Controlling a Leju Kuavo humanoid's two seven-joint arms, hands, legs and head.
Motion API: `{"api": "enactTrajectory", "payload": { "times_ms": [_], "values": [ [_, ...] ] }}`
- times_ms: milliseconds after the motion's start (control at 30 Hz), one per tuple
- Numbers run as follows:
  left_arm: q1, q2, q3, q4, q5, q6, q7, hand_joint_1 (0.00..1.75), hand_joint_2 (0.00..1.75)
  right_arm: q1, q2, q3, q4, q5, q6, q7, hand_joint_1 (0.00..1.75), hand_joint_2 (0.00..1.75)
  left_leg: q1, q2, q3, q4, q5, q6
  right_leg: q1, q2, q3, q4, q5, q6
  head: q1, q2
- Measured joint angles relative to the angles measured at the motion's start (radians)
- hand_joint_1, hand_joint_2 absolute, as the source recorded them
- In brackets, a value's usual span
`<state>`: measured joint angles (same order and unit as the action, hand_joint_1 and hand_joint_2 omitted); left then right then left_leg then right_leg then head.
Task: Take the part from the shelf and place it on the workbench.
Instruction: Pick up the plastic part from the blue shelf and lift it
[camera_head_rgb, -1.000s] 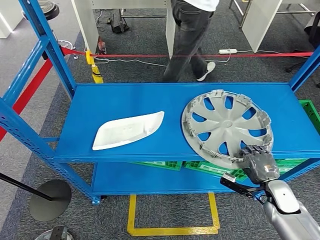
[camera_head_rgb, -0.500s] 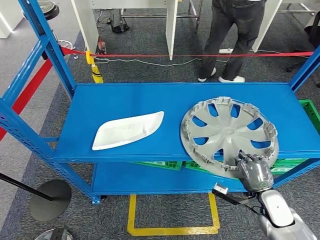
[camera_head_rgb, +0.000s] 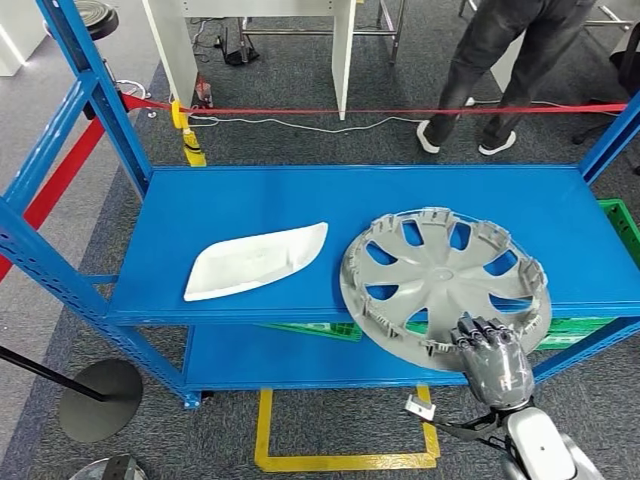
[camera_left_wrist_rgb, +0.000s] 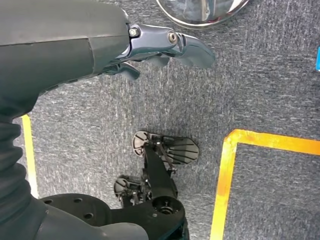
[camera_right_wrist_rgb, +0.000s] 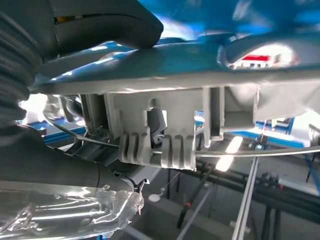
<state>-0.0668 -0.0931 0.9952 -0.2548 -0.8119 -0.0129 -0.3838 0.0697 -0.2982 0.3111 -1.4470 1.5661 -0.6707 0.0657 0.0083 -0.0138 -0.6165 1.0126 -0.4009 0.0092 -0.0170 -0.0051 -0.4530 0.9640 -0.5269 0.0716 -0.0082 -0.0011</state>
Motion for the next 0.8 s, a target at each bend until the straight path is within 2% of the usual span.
{"api": "enactTrajectory", "payload": {
  "times_ms": [200, 333, 467, 567, 600, 700, 800],
  "values": [
    [0.001, 0.0, 0.0, 0.0, -0.008, 0.013, 0.0, 0.0, 1.75, 0.046, 0.0, -0.023, -0.128, 0.003, 0.0, -0.02, 1.75, 1.75, 0.0, 0.0, 0.0, 0.0, 0.0, 0.0, 0.0, 0.0, 0.0, 0.0, 0.0, 0.0, 0.0, 0.0],
    [0.001, 0.0, 0.0, 0.0, -0.012, 0.023, 0.0, 0.0, 1.75, 0.083, 0.015, -0.065, -0.21, 0.005, 0.0, -0.093, 1.75, 1.75, 0.0, 0.0, 0.0, 0.0, -0.001, -0.001, 0.0, 0.0, 0.0, 0.0, 0.0, 0.0, 0.0, 0.0],
    [0.002, 0.0, 0.001, 0.0, -0.013, 0.026, -0.004, 0.0, 1.75, 0.116, 0.062, -0.118, -0.281, 0.005, 0.0, -0.184, 1.75, 1.75, 0.0, 0.0, 0.0, 0.0, -0.001, -0.001, 0.0, 0.0, 0.0, 0.0, -0.001, -0.001, 0.0, 0.0],
    [0.002, -0.001, 0.001, 0.0, -0.017, 0.032, -0.01, 0.0, 0.44, 0.137, 0.118, -0.157, -0.336, 0.005, 0.0, -0.25, 1.75, 1.75, 0.001, 0.0, 0.0, 0.0, -0.001, -0.001, 0.001, 0.0, 0.0, 0.0, -0.001, -0.001, 0.0, 0.0],
    [0.002, -0.001, 0.001, 0.0, -0.02, 0.035, -0.014, 0.0, 0.44, 0.143, 0.138, -0.169, -0.354, 0.005, 0.0, -0.266, 1.75, 1.75, 0.001, 0.0, 0.0, 0.0, -0.001, -0.001, 0.001, 0.0, 0.0, 0.0, -0.001, -0.001, 0.0, 0.0],
    [0.003, -0.001, 0.001, 0.0, -0.026, 0.04, -0.021, 0.0, 1.75, 0.156, 0.187, -0.194, -0.402, 0.005, -0.001, -0.291, 1.75, 1.75, 0.001, 0.0, 0.0, -0.001, -0.001, -0.001, 0.001, 0.0, 0.0, 0.0, -0.001, -0.001, 0.0, 0.0],
    [0.003, -0.001, 0.001, 0.0, -0.031, 0.04, -0.025, 0.0, 1.75, 0.163, 0.217, -0.205, -0.436, 0.005, -0.001, -0.298, 1.75, 1.75, 0.001, 0.0, 0.0, -0.001, -0.001, -0.001, 0.001, 0.0, 0.0, 0.0, -0.001, -0.002, 0.0, 0.0]
  ]
}}
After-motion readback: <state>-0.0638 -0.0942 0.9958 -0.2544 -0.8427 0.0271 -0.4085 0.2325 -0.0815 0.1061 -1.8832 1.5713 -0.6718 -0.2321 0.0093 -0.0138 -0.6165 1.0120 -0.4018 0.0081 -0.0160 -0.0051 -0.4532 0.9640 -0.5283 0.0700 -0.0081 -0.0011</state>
